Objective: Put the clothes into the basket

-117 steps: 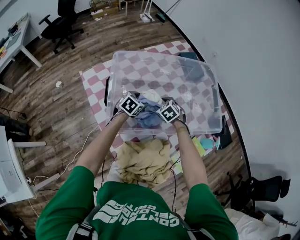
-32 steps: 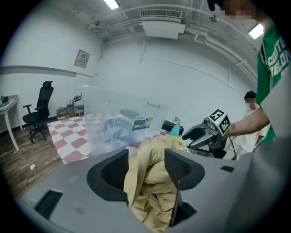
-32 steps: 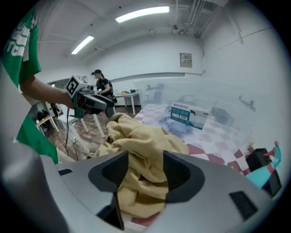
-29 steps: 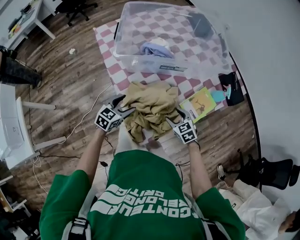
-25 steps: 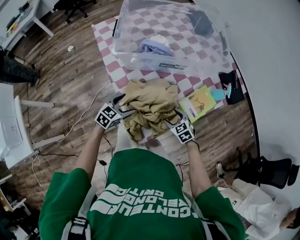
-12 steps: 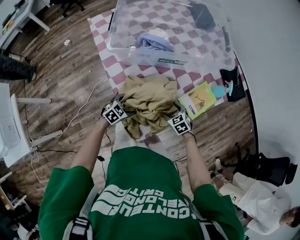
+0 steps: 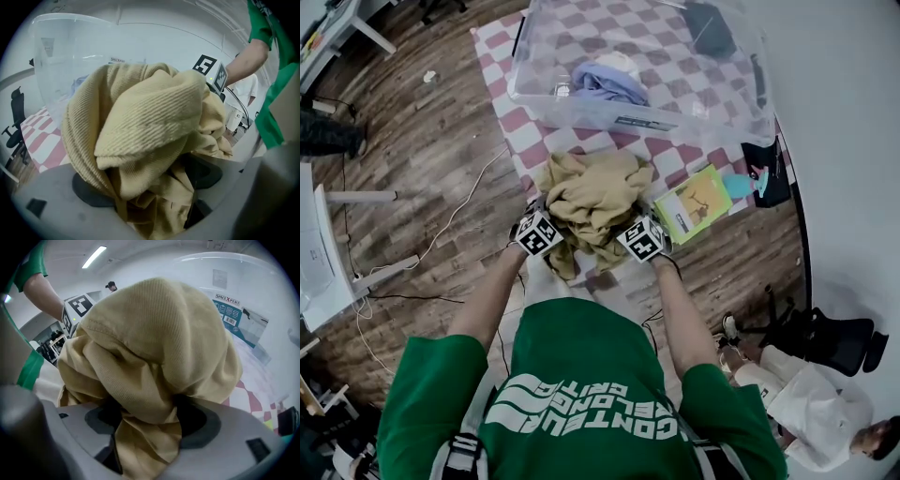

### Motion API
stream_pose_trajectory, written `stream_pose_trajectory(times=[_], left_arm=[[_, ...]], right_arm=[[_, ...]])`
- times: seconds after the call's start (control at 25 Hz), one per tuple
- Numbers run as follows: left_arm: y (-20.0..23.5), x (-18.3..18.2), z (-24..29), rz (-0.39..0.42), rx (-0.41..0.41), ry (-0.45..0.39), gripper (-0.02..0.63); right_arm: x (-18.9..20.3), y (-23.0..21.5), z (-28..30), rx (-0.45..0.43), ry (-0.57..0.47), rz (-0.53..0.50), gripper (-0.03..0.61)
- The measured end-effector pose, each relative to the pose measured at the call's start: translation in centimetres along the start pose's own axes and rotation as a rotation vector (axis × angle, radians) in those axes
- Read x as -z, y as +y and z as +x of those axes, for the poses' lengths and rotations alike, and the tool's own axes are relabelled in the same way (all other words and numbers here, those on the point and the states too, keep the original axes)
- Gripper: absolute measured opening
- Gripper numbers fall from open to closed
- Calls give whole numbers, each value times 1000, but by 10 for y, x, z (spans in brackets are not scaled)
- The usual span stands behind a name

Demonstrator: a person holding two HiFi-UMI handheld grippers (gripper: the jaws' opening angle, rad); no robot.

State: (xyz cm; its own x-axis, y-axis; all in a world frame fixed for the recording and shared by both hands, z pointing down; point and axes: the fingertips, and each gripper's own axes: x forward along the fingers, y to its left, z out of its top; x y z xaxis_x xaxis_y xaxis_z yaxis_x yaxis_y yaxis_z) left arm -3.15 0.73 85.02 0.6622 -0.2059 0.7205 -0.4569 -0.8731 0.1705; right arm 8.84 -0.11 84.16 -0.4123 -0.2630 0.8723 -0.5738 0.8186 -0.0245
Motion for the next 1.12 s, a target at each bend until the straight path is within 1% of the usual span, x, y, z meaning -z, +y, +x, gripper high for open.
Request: stream_pose_trajectory(times=[0.12, 0.32, 0.48, 0.64, 0.76, 0.92, 1.12], left_arm=[[-5, -6, 4, -56, 25, -9, 431], [-13, -21, 12, -79, 52, -35, 430], [-24, -34, 16, -93, 101, -79, 409], [-32, -48, 16, -87, 122, -112, 394], [-38, -61, 13, -87, 129, -141, 383], [-45, -65, 12, -67, 139, -142, 373], [-53, -71, 8, -19, 150, -133, 368]], right_arm=[[-3, 1, 2, -1, 3, -25, 337], [-9, 3, 5, 11, 5, -39, 333], [-19, 6, 0, 15, -27, -39, 274], [-23, 6, -7, 25, -44, -31, 222], [-25, 6, -15, 35, -57, -32, 197], [-26, 7, -23, 51, -73, -31, 186], [-24, 11, -33, 72, -88, -34, 183]])
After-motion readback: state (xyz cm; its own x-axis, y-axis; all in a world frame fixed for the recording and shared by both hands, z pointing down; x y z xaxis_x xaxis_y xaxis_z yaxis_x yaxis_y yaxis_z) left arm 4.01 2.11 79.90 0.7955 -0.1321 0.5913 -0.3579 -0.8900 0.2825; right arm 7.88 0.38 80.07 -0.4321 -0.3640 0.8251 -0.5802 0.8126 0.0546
